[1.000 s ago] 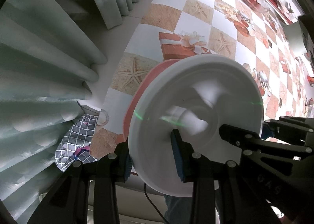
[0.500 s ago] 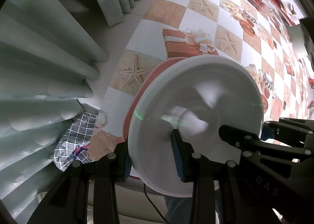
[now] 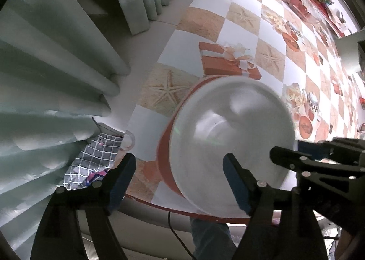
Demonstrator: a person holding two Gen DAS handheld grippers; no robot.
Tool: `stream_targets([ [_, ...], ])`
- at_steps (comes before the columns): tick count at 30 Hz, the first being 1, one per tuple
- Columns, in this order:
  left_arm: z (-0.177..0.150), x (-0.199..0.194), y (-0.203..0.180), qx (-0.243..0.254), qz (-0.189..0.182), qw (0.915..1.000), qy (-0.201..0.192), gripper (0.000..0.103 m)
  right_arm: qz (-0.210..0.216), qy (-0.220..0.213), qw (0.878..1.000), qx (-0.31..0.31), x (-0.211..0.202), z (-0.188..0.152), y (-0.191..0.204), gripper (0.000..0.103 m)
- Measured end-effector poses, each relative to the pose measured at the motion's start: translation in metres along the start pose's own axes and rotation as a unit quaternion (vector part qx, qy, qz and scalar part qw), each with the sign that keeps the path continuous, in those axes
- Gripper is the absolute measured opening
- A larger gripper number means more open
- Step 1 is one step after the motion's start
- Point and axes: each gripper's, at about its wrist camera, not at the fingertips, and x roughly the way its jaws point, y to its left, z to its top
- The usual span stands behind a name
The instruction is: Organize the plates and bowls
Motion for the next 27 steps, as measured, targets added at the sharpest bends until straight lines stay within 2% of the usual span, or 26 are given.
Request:
stream_targets([
  [1,-0.001,-0.001,0.002,-0.001,0.009,1.0,-0.003,0.082,-0.01,-0.002,1.0,0.001,-0.002,-0.001,-0.002,0.049],
  [2,-0.001,-0.002,0.003,-0.002,0.015,0.9999,-0.007,0.084,-0.012,-0.006,1.0,0.004,-0.004,-0.003,-0.006,0.063],
  [3,-0.001,-0.003,0.005,-0.004,0.019,0.9998,-0.012,0.088,-0.004,-0.007,1.0,0.009,-0.005,-0.004,-0.01,0.072],
  [4,-0.002,-0.003,0.007,-0.004,0.019,0.9997,-0.014,0.09,0.002,-0.007,1.0,0.014,-0.007,-0.006,-0.014,0.077],
  [6,-0.003,-0.005,0.008,-0.004,0.017,0.9997,-0.018,0.09,0.003,-0.013,1.0,0.018,-0.011,-0.009,-0.018,0.096],
  [7,-0.004,-0.006,0.007,-0.003,0.015,0.9997,-0.019,0.09,0.003,-0.018,1.0,0.019,-0.014,-0.01,-0.019,0.1],
  [9,-0.006,-0.007,0.006,0.001,0.011,0.9997,-0.021,0.092,0.004,-0.028,0.999,0.02,-0.021,-0.012,-0.022,0.102],
  [10,-0.007,-0.009,0.004,0.004,0.008,0.9997,-0.021,0.101,0.002,-0.03,0.999,0.019,-0.023,-0.012,-0.021,0.102],
  [11,-0.008,-0.011,0.002,0.006,0.007,0.9997,-0.025,0.103,-0.002,-0.033,0.999,0.017,-0.026,-0.013,-0.018,0.102],
  [20,-0.016,-0.042,-0.018,0.041,0.014,0.9964,-0.073,0.103,-0.021,-0.066,0.998,0.005,-0.059,-0.02,-0.018,0.102],
  [24,-0.021,-0.057,-0.029,0.077,-0.014,0.9936,-0.081,0.103,-0.028,-0.081,0.996,-0.002,-0.075,-0.023,-0.018,0.102],
  [27,-0.025,-0.064,-0.037,0.096,-0.021,0.9918,-0.081,0.103,-0.028,-0.086,0.996,-0.007,-0.081,-0.025,-0.012,0.102],
])
